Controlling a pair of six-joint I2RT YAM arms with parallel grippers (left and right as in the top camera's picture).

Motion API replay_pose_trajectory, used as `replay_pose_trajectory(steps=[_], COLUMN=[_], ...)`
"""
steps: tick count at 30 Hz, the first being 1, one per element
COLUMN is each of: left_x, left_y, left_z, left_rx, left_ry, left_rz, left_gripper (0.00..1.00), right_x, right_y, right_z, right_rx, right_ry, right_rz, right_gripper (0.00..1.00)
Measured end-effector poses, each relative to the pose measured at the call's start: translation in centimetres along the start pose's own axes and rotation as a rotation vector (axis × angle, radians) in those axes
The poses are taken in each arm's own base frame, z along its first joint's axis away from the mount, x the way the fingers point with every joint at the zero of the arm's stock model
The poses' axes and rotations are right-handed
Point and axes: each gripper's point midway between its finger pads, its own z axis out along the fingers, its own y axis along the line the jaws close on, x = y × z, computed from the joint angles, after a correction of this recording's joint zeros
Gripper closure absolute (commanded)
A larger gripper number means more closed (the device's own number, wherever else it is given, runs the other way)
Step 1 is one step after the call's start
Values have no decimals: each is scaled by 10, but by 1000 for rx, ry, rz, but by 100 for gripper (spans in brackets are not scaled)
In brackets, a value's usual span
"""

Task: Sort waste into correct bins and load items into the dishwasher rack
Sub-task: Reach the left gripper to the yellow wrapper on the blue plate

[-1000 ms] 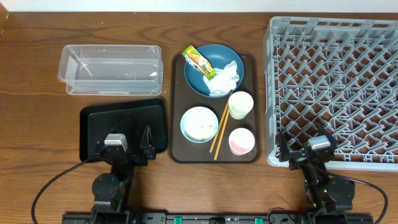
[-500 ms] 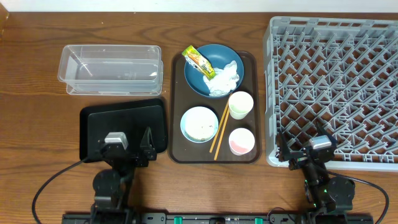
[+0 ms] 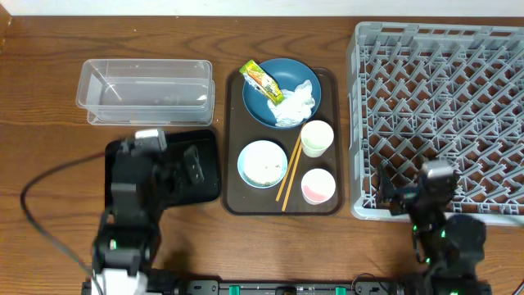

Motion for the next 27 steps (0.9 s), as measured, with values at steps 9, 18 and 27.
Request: replay_pose_trajectory(steps=[9,18,27], left_x=[8,10,-8], left_y=[-4,-5,-32], left_z=[15,15,22], left_rx=[-54,-57,80], left_ry=[345,394,328], left_rz=[-12,-15,-35], left_gripper=[2,2,2], right_x=[-24,-10,-4], right_y=[-3,3,4], right_z=[28,46,48], right_rx=[0,-34,-32], right_ry=[312,501,524], right_rz=[82,158,198], right_gripper=[1,1,1])
